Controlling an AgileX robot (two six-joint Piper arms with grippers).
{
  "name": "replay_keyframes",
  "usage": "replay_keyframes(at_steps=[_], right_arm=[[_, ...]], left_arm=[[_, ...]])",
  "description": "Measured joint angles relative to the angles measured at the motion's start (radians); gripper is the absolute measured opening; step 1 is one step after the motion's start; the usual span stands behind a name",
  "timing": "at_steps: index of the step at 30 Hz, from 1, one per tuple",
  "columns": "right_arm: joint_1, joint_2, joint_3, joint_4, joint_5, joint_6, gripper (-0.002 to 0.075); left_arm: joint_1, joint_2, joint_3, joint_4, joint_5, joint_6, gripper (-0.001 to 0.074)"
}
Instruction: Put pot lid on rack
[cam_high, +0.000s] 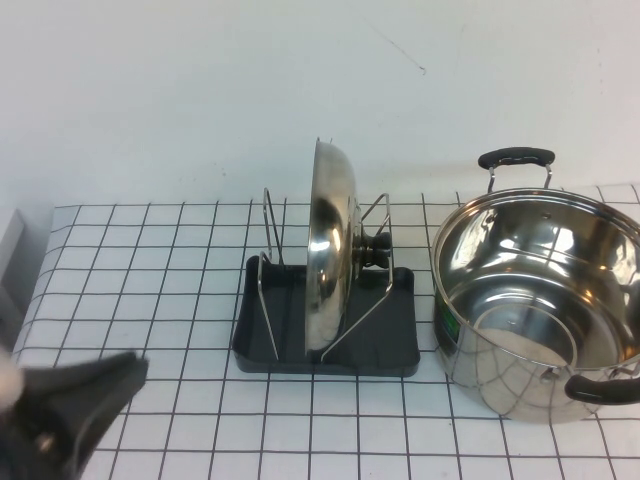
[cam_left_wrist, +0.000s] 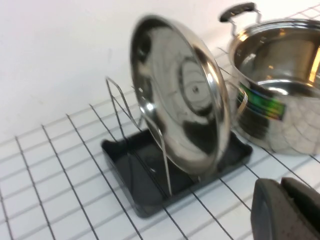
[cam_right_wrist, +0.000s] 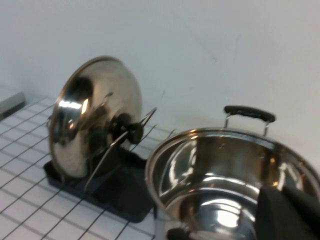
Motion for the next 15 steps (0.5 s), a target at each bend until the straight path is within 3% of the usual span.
replay_keyframes(at_steps=[8, 15], right_arm=[[0.0, -0.001, 0.048, 0.374, -0.005, -0.429, -0.0001], [0.0, -0.001, 0.048, 0.42, -0.048, -0.559, -0.0001]], left_arm=[[-0.002, -0.215, 0.197, -0.017, -0.022, -0.002, -0.0001], [-0.002, -0.245, 0.257, -0.021, -0.022, -0.007, -0.0001]])
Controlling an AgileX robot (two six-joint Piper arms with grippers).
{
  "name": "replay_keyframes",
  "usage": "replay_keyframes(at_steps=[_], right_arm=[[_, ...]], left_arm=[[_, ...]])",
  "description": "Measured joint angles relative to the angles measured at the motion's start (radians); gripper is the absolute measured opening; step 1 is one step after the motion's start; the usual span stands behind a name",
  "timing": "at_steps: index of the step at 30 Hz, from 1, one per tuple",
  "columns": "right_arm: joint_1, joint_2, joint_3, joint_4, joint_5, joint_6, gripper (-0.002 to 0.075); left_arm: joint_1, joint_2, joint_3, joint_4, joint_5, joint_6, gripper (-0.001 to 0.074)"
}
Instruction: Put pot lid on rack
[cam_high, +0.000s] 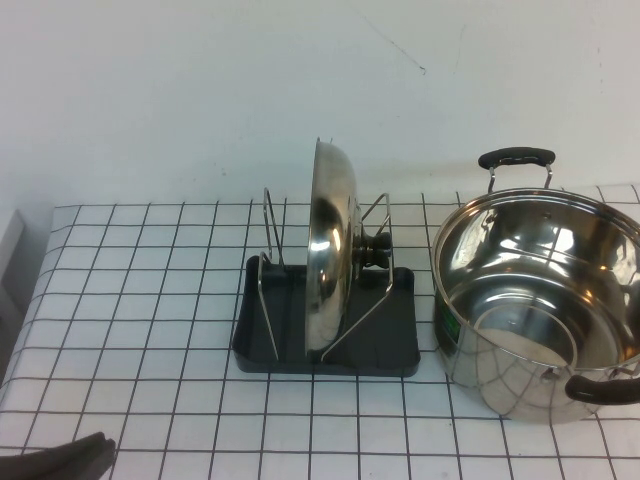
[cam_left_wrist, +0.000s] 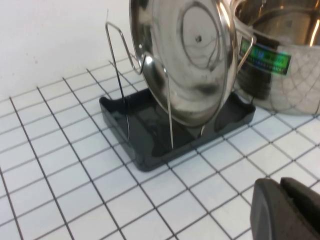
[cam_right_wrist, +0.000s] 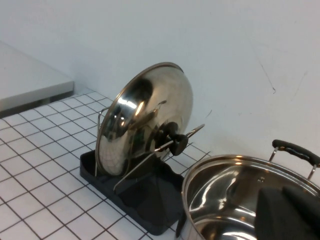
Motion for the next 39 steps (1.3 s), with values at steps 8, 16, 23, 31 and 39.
replay_keyframes(at_steps=[8, 16, 23, 31, 39], right_arm=[[0.0, 0.0, 0.0, 0.001, -0.004, -0.013, -0.0001], [0.0, 0.0, 0.0, 0.002, 0.047, -0.013, -0.0001], [0.0, -0.003, 0.0, -0.141, 0.089, 0.084, -0.0001], [-0.029, -0.021, 0.14, -0.495, 0.085, 0.471, -0.0001], [-0.408, -0.212, 0.323, -0.427, 0.05, 0.346, -0.0001]], left_arm=[[0.0, 0.0, 0.012, -0.004, 0.0, 0.0, -0.0001], [0.0, 0.0, 0.012, -0.004, 0.0, -0.001, -0.0001], [0.0, 0.0, 0.012, -0.004, 0.0, -0.002, -0.0001], [0.0, 0.0, 0.012, -0.004, 0.0, -0.009, -0.0001], [0.0, 0.0, 0.012, -0.004, 0.0, -0.009, -0.0001]])
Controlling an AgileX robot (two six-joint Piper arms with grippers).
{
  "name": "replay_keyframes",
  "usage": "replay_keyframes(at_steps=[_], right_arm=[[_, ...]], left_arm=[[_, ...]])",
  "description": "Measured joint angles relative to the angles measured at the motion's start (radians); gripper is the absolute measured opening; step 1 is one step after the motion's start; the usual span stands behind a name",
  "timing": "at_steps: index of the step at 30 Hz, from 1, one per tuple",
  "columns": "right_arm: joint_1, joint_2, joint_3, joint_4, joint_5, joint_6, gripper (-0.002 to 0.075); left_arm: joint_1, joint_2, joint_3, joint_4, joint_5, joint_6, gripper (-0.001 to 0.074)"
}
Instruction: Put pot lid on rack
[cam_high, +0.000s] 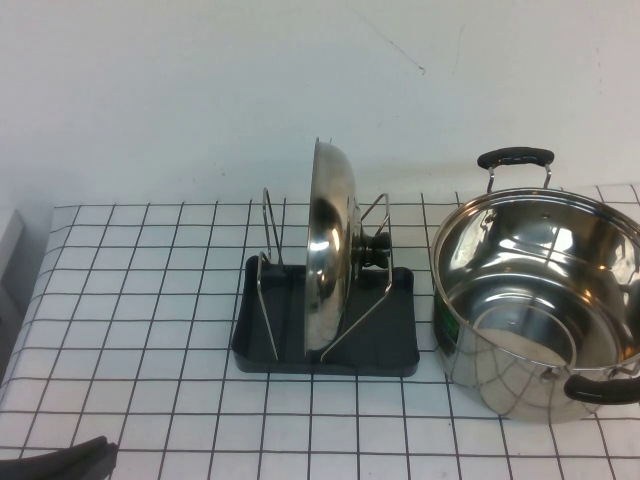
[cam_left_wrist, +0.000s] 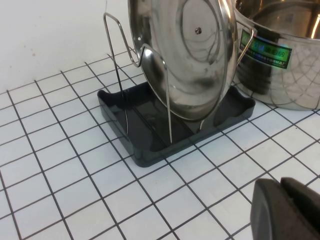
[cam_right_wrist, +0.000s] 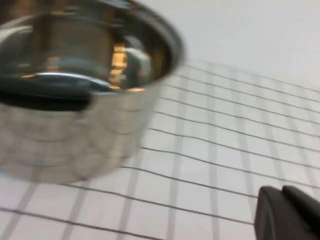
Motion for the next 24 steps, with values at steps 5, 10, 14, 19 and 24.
replay_keyframes(at_steps=[5, 10, 14, 19, 24], right_arm=[[-0.236, -0.036, 0.078, 0.072, -0.04, -0.099, -0.0001], [-0.314, -0.036, 0.143, 0.135, -0.104, -0.147, -0.0001], [-0.251, -0.036, 0.143, 0.134, -0.1, -0.104, -0.0001], [-0.11, -0.036, 0.143, 0.056, -0.096, 0.008, -0.0001], [-0.03, -0.036, 0.143, 0.01, -0.095, 0.042, -0.0001]], left_arm=[[0.0, 0.0, 0.0, 0.0, -0.002, 0.0, -0.0001], [0.0, 0.0, 0.0, 0.0, -0.002, 0.0, -0.0002], [0.0, 0.0, 0.0, 0.0, -0.002, 0.0, -0.0002], [0.0, 0.0, 0.0, 0.0, -0.002, 0.0, -0.0002], [0.0, 0.0, 0.0, 0.0, -0.002, 0.0, -0.0002]])
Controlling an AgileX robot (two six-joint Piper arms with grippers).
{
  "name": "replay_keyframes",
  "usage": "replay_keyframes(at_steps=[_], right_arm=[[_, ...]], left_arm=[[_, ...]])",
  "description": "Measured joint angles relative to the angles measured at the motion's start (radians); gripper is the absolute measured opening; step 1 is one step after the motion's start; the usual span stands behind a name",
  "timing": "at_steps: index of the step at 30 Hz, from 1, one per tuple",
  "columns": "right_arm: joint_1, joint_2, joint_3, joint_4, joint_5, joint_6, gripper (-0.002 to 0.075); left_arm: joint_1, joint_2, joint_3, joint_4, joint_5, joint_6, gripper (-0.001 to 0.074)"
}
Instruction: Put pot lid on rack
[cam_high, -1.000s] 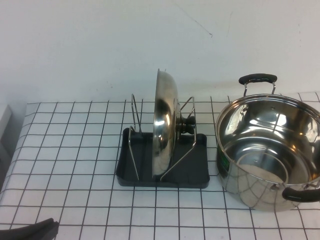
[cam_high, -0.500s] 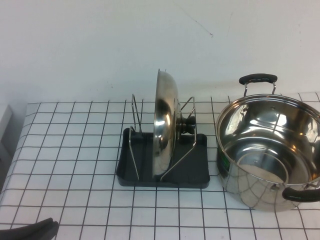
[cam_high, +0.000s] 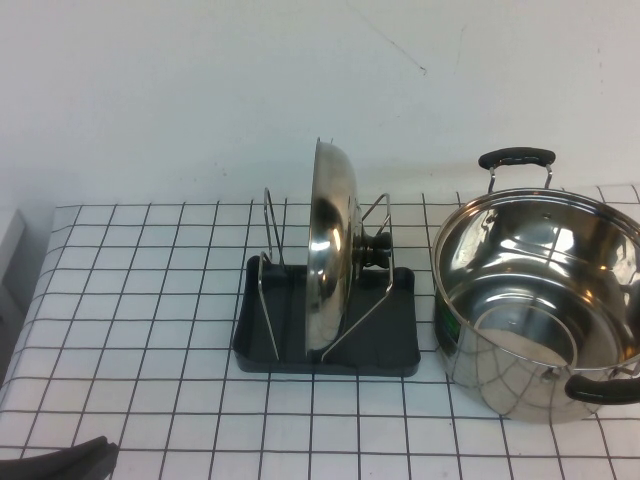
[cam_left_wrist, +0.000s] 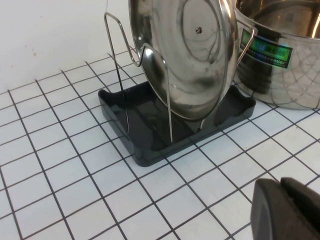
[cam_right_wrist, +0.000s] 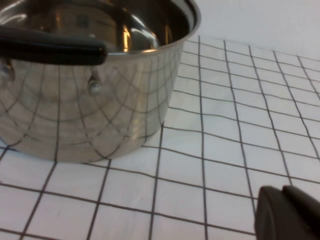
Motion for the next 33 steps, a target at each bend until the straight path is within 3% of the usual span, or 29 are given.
replay_keyframes(at_steps=[6, 33], right_arm=[[0.08, 0.0, 0.0, -0.027, 0.002, 0.039, -0.0001], [0.087, 0.0, 0.0, -0.044, 0.012, 0.11, -0.0001]], left_arm=[[0.0, 0.0, 0.0, 0.0, 0.0, -0.004, -0.0002], [0.0, 0.0, 0.0, 0.0, 0.0, -0.006, -0.0002]])
